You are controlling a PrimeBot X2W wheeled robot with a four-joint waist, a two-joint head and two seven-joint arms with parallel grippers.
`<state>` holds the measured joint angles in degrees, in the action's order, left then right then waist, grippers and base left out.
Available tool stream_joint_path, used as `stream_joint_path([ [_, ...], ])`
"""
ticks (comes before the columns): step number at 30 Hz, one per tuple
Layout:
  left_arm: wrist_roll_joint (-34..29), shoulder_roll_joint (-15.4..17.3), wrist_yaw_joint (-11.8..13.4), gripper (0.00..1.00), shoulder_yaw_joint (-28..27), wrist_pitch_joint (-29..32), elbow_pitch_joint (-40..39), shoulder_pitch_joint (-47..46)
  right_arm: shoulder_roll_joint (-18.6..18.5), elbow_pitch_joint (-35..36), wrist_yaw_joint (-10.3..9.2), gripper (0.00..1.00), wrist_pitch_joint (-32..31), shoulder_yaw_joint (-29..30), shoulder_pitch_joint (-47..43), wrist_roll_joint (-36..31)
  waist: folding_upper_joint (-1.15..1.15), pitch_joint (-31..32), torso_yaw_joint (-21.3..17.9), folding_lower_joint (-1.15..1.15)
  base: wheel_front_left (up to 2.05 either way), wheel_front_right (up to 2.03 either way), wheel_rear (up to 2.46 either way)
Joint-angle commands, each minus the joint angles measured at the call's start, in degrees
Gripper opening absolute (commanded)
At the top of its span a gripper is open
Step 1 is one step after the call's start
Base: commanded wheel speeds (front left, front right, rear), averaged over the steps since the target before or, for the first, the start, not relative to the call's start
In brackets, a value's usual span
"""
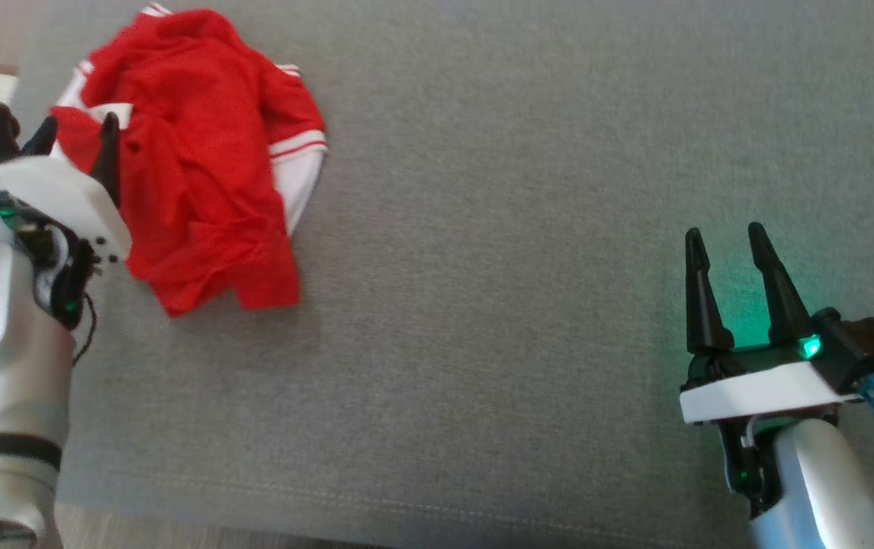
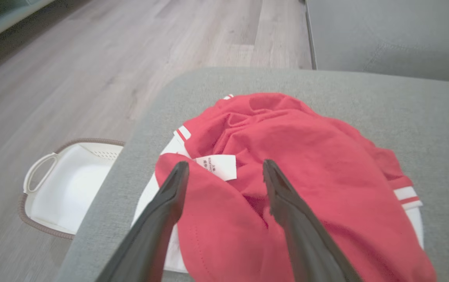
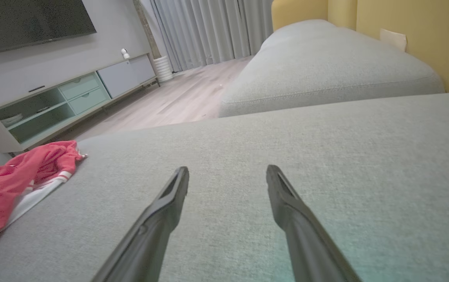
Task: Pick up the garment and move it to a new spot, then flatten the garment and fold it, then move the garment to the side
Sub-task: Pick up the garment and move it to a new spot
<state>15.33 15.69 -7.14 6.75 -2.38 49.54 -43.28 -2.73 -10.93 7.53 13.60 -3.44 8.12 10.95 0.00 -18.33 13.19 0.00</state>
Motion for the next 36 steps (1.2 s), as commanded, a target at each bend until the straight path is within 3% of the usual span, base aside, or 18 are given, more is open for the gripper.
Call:
stream_joint_path([
  [1, 0.4, 3.5, -0.3, 1.0, -1.2, 0.5, 0.0, -2.7, -0.1, 2.1, -0.04, 1.0, -0.1, -1.3, 1.4, -0.5, 0.0, -2.3, -1.9, 0.0, 0.0, 0.0, 0.0],
  [7, 3.1, 4.6, -0.3, 1.0, 2.0, 3.5, 7.6, -6.9, -0.1, 3.0, -0.04, 1.0, -0.2, -0.8, 1.9, -1.0, 0.0, -4.0, -2.8, 0.0, 0.0, 0.0, 0.0],
  [8, 3.8, 4.7, -0.3, 0.41, 2.5, 3.7, 8.3, -7.2, -0.1, 3.0, -0.04, 1.0, -0.2, -0.7, 1.9, -1.0, 0.0, -4.1, -2.8, 0.0, 0.0, 0.0, 0.0],
  [9, 4.4, 4.9, -0.3, 0.0, 3.0, 3.5, 8.8, -7.5, -0.1, 3.1, -0.04, 1.0, -0.2, -0.6, 1.9, -0.9, 0.0, -4.1, -2.8, 0.0, 0.0, 0.0, 0.0],
  [15, 8.0, 5.9, -0.3, 0.0, 6.4, -2.8, 9.2, -8.3, -0.1, 1.8, -0.04, 1.0, 0.1, -0.8, 2.0, 0.0, 0.0, -1.5, -2.7, 0.0, 0.0, 0.0, 0.0],
  [22, 10.8, 6.7, -0.3, 0.0, 8.1, -11.2, 4.5, -8.6, -0.1, 0.1, -0.04, 1.0, 0.8, -1.9, 1.7, 2.0, 0.0, 2.9, -3.6, 0.0, 0.0, 0.0, 0.0],
  [29, 10.7, 7.2, -0.2, 0.0, 4.8, -12.6, -9.4, -6.9, -0.1, -1.3, -0.04, 1.0, 1.2, -2.4, 0.9, 3.7, 0.0, 6.0, -5.1, 0.0, 0.0, 0.0, 0.0],
  [33, 9.0, 6.3, 0.3, 0.0, 1.6, -12.6, -20.2, -3.5, -0.1, -2.0, -0.04, 1.0, 1.3, -2.8, 0.6, 4.5, 0.0, 7.6, -6.3, 0.0, 0.0, 0.0, 0.0],
  [36, 8.2, 5.8, 0.3, 0.0, 1.0, -12.6, -24.1, -2.0, -0.1, -2.2, -0.04, 1.0, 1.4, -2.9, 0.6, 5.0, 0.0, 8.4, -7.1, 0.0, 0.0, 0.0, 0.0],
])
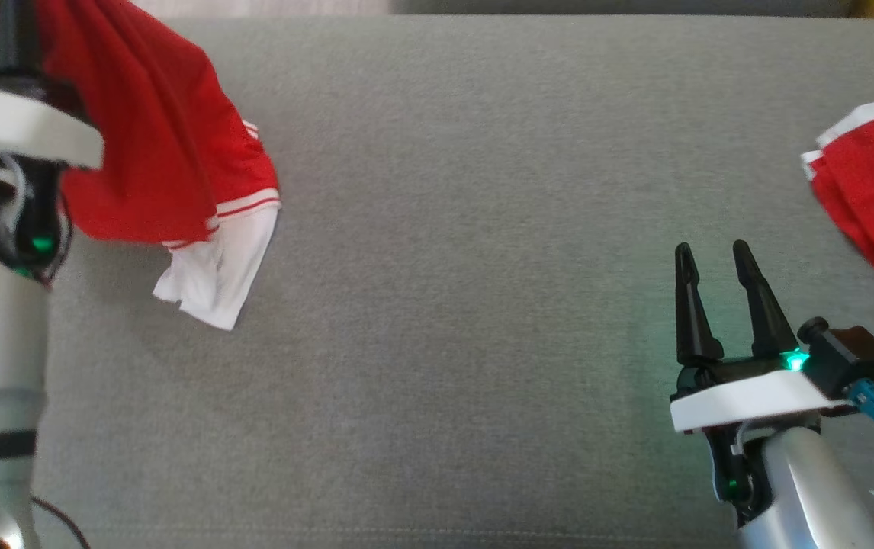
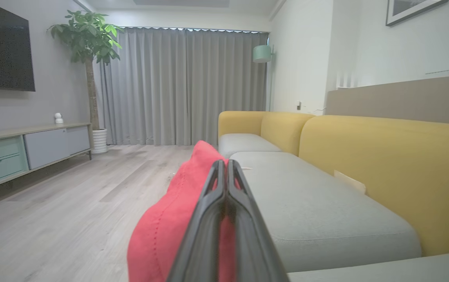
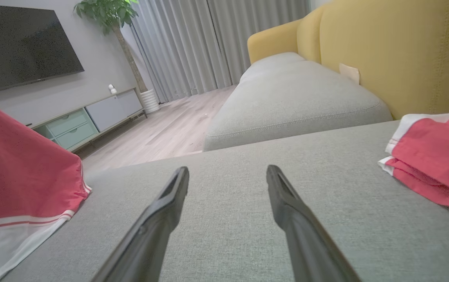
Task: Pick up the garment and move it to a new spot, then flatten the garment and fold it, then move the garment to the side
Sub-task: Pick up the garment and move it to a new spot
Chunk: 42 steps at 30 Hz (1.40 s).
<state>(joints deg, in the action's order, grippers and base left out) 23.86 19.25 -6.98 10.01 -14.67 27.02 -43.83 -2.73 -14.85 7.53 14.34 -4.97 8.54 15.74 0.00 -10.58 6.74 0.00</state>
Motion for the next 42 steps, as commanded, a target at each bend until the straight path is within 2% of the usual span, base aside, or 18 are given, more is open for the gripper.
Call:
stream_joint_path([
  [1, -0.5, 1.8, 0.2, 0.0, -2.2, -0.3, -2.8, -0.9, -0.1, 1.8, -0.04, 1.0, 0.6, -1.4, 0.2, 0.5, 0.0, 1.0, -1.1, 0.0, 0.0, 0.0, 0.0],
  [5, -0.7, 0.3, 0.0, 0.0, -0.2, 0.1, -5.9, 0.2, -0.1, 2.1, -0.04, 1.0, 0.6, -1.8, 0.1, 1.5, 0.0, 2.2, -3.4, 0.0, 0.0, 0.0, 0.0],
  [15, 1.0, -7.7, 1.6, 0.0, 4.7, 4.8, -10.8, -1.7, -0.1, 3.3, -0.04, 1.0, 0.6, -3.9, 1.0, 3.7, 0.0, 2.0, -12.8, 0.0, 0.0, 0.0, 0.0],
  [20, 0.8, -12.4, 2.9, 0.0, 7.5, 5.2, -9.1, -4.3, -0.1, 4.3, -0.04, 1.0, 0.6, -5.9, 2.0, 5.2, 0.0, 0.5, -18.5, 0.0, 0.0, 0.0, 0.0],
  [25, 2.5, -15.4, 4.6, 0.0, 9.4, 4.4, -3.7, -7.4, -0.1, 4.9, -0.04, 1.0, 0.7, -8.3, 3.1, 6.9, 0.0, -1.1, -23.6, 0.0, 0.0, 0.0, 0.0],
  [26, 3.0, -15.7, 5.0, 0.97, 9.9, 3.9, -2.5, -8.0, -0.1, 4.9, -0.04, 1.0, 0.7, -8.6, 3.3, 7.2, 0.0, -1.3, -24.3, 0.0, 0.0, 0.0, 0.0],
  [27, 3.6, -16.0, 5.2, 1.0, 10.6, 3.5, -1.4, -8.6, -0.1, 5.0, -0.04, 1.0, 0.7, -8.9, 3.4, 7.5, 0.0, -1.5, -24.9, 0.0, 0.0, 0.0, 0.0],
  [33, 4.4, -16.3, 6.1, 1.0, 14.2, 0.7, 2.9, -11.8, -0.1, 5.2, -0.04, 1.0, 0.7, -8.7, 3.1, 7.6, 0.0, -1.5, -25.5, 0.0, 0.0, 0.0, 0.0],
  [38, 4.5, -16.0, 5.8, 1.0, 13.2, -0.2, 4.1, -11.0, -0.1, 4.8, -0.04, 1.0, 0.7, -7.1, 2.1, 6.2, 0.0, 0.3, -21.9, 0.0, 0.0, 0.0, 0.0],
  [42, 2.4, -13.5, 5.2, 1.0, 11.4, -0.3, 1.7, -7.9, -0.1, 4.6, -0.04, 1.0, 0.7, -5.7, 1.3, 5.0, 0.0, 2.2, -17.8, 0.0, 0.0, 0.0, 0.0],
])
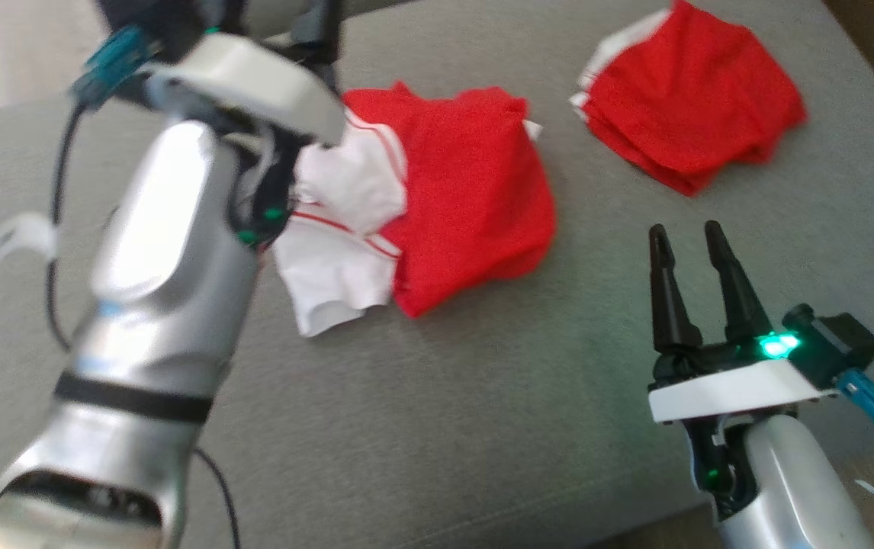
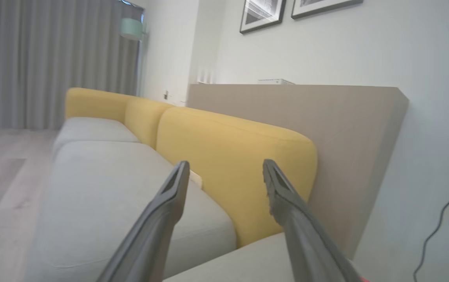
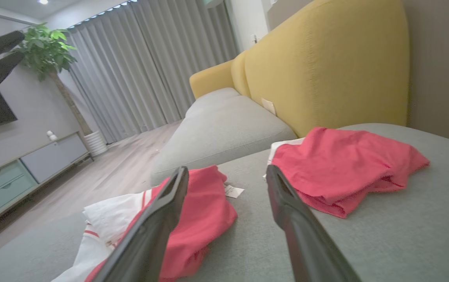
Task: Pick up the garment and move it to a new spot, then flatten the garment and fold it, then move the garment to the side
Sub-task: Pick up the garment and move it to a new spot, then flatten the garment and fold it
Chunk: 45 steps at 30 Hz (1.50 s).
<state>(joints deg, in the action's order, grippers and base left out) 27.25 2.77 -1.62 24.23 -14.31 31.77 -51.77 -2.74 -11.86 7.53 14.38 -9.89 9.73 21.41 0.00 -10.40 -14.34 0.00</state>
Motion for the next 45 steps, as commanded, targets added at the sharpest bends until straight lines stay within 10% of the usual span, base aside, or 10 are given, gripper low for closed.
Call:
stream_joint_path([
  [1, -1.5, 3.6, -0.3, 1.0, -3.6, -0.7, -4.2, 1.5, -0.1, 1.6, -0.04, 1.0, 0.6, -0.2, -0.2, -1.0, 0.0, 2.7, 4.5, 0.0, 0.0, 0.0, 0.0],
  [13, -5.8, 9.5, -0.5, 1.0, -12.6, -0.7, -17.4, 25.2, -0.1, 0.6, -0.04, 1.0, 0.6, 3.5, -3.6, -4.0, 0.0, 7.9, 14.7, 0.0, 0.0, 0.0, 0.0],
  [23, -9.4, 2.9, -0.8, 1.0, -16.4, -0.7, -24.7, 45.2, -0.1, -0.6, -0.04, 1.0, 0.6, 3.3, -5.8, -3.8, 0.0, 10.2, 18.4, 0.0, 0.0, 0.0, 0.0],
  [45, -8.4, 0.1, -2.4, 1.0, -11.9, -0.7, -24.9, 43.7, -0.1, -19.4, -0.04, 1.0, -6.0, -2.1, 5.0, -16.4, 0.0, 3.3, 26.9, 0.0, 0.0, 0.0, 0.0],
])
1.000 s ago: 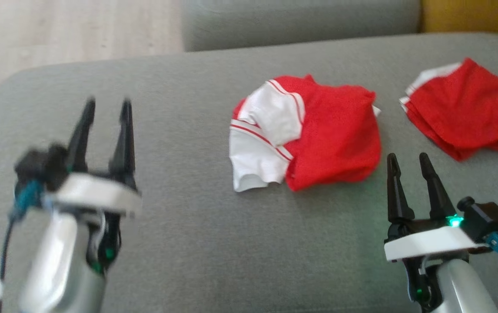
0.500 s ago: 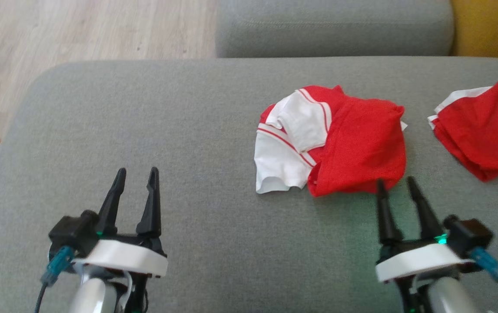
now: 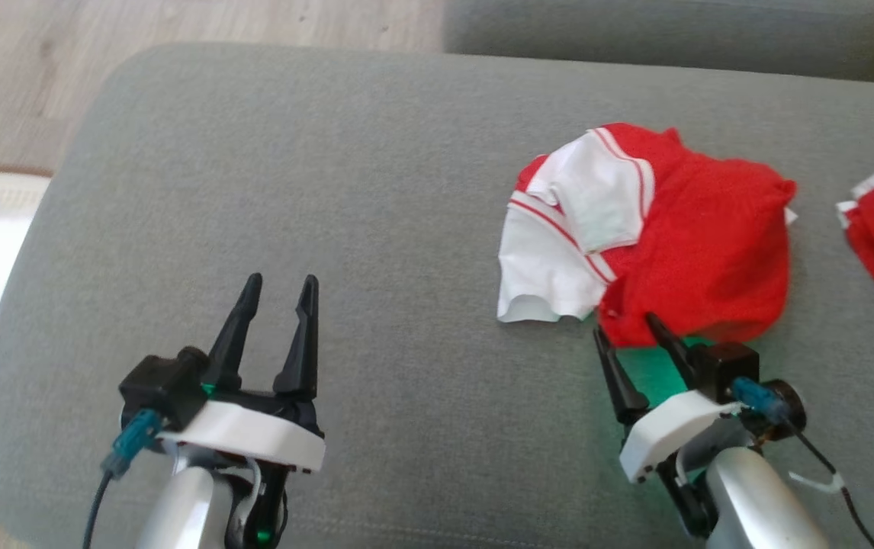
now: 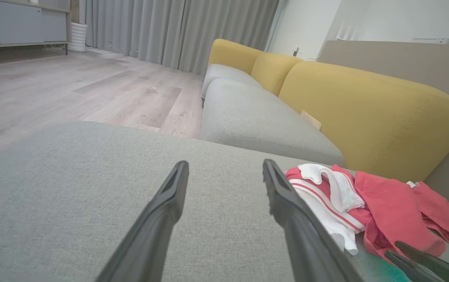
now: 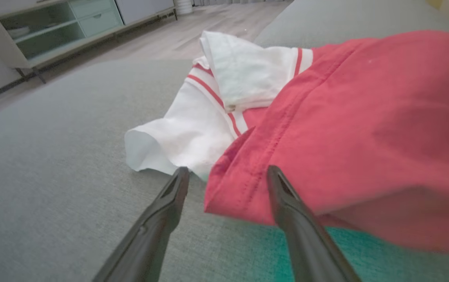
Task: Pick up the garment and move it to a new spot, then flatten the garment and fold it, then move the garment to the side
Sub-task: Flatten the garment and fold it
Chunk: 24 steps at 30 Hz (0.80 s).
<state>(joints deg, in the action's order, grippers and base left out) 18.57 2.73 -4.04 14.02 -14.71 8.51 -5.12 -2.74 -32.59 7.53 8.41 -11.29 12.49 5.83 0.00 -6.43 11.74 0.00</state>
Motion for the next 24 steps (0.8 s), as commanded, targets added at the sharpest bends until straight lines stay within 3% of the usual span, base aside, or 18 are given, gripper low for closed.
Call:
stream_joint_path([
  [1, 0.2, 0.2, 0.0, 1.0, -1.7, -0.3, -1.7, -3.0, -0.1, 1.3, -0.04, 1.0, -0.1, -0.7, 2.3, -0.8, 0.0, -0.7, 0.8, 0.0, 0.0, 0.0, 0.0],
  [6, 0.6, 0.2, 0.2, 1.0, -1.8, -0.3, -1.6, -3.3, -0.1, -2.3, -0.04, 1.0, -0.3, 1.6, 4.1, -4.8, 0.0, -1.3, 1.6, 0.0, 0.0, 0.0, 0.0],
  [7, 0.6, 0.2, 0.3, 1.0, -1.9, -0.3, -1.6, -3.3, -0.1, -2.7, -0.04, 0.62, -0.1, 1.8, 4.3, -4.8, 0.0, -1.3, 1.5, 0.0, 0.0, 0.0, 0.0],
  [8, 0.6, 0.2, 0.4, 1.0, -2.0, -0.3, -1.6, -3.3, -0.1, -2.9, -0.04, 0.0, 0.2, 2.0, 4.6, -4.7, 0.0, -1.3, 1.3, 0.0, 0.0, 0.0, 0.0],
  [16, 1.2, 0.2, 0.5, 1.0, -2.5, -0.3, -1.2, -2.6, -0.1, -1.0, -0.04, 0.0, 3.6, 6.0, 4.9, -1.6, 0.0, 0.1, -3.8, 0.0, 0.0, 0.0, 0.0],
  [24, 1.9, 0.2, 0.8, 1.0, -2.0, -0.3, -1.4, -2.0, -0.1, 4.9, -0.04, 0.0, 4.0, 23.4, 1.0, -0.4, 0.0, 2.2, -10.0, 0.0, 0.0, 0.0, 0.0],
])
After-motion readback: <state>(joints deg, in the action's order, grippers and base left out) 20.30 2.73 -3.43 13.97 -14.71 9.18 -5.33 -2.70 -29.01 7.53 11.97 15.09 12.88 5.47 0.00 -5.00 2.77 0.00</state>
